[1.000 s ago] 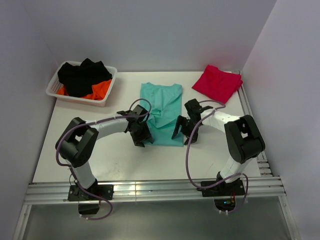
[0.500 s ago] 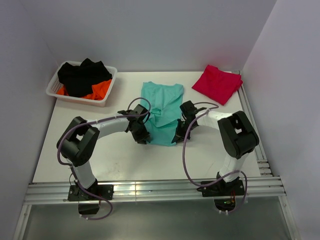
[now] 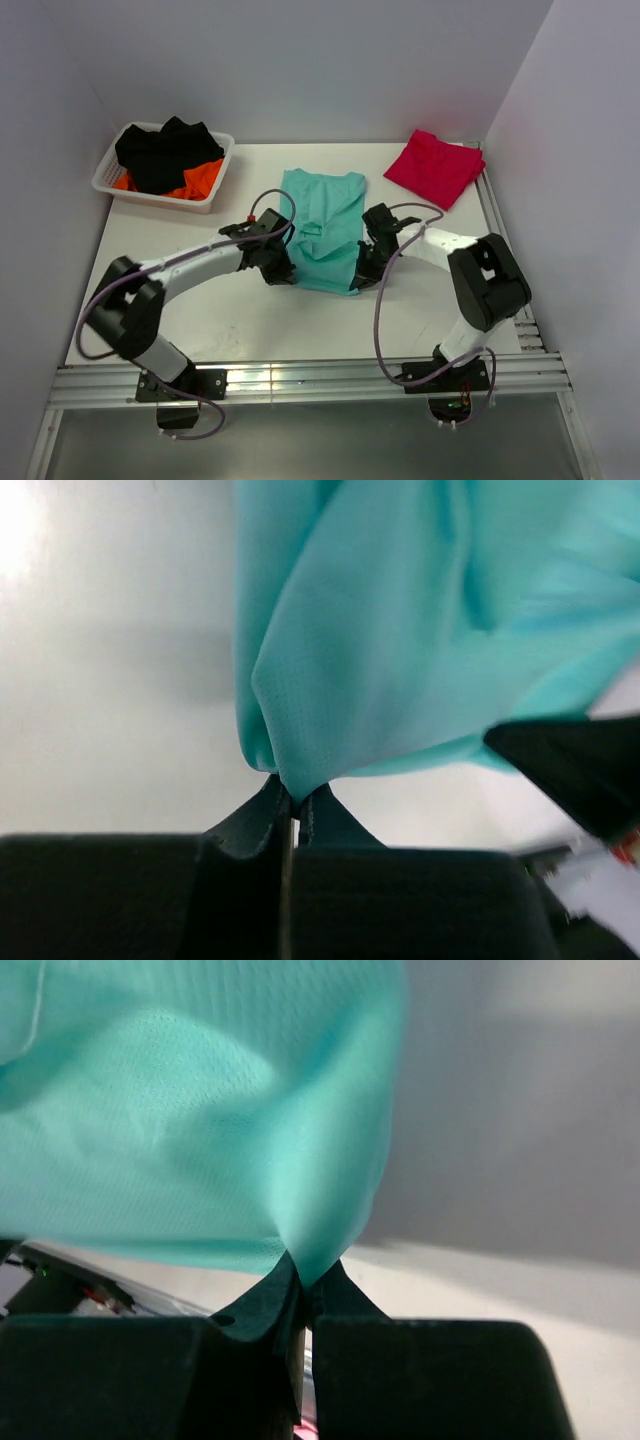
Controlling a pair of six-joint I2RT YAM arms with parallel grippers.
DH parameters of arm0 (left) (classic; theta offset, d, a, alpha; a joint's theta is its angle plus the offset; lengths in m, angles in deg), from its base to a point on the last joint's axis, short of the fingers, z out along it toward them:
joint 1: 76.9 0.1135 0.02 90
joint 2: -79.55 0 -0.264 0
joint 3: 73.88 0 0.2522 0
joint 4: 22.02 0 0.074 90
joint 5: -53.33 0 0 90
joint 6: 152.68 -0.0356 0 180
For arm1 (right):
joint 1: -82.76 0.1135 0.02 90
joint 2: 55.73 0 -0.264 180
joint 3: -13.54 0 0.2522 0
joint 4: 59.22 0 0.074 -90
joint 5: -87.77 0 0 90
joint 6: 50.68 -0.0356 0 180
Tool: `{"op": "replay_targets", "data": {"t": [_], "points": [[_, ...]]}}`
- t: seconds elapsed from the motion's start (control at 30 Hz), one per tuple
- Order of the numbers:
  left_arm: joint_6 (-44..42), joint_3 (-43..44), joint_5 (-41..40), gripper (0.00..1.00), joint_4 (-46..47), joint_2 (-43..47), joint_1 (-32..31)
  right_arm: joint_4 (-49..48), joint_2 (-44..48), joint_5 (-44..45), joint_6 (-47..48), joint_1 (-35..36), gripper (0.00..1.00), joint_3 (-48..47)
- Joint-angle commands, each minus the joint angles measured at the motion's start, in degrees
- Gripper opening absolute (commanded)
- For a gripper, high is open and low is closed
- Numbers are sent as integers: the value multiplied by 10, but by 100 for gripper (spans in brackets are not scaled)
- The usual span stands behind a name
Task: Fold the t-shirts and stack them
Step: Fold the tshirt
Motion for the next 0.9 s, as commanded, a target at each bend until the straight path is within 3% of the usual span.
{"op": "replay_targets", "data": {"t": [0.0,0.37,0.87], "points": [[0,-32,-27,0,-63,107,-6,82,70,49,24,1,0,26],[64,-87,11,0,-175,318,-23,214,265,30,11,9,0,61],[94,-78,68,0,-244,385,-23,332,329,7,12,11,0,49]]}}
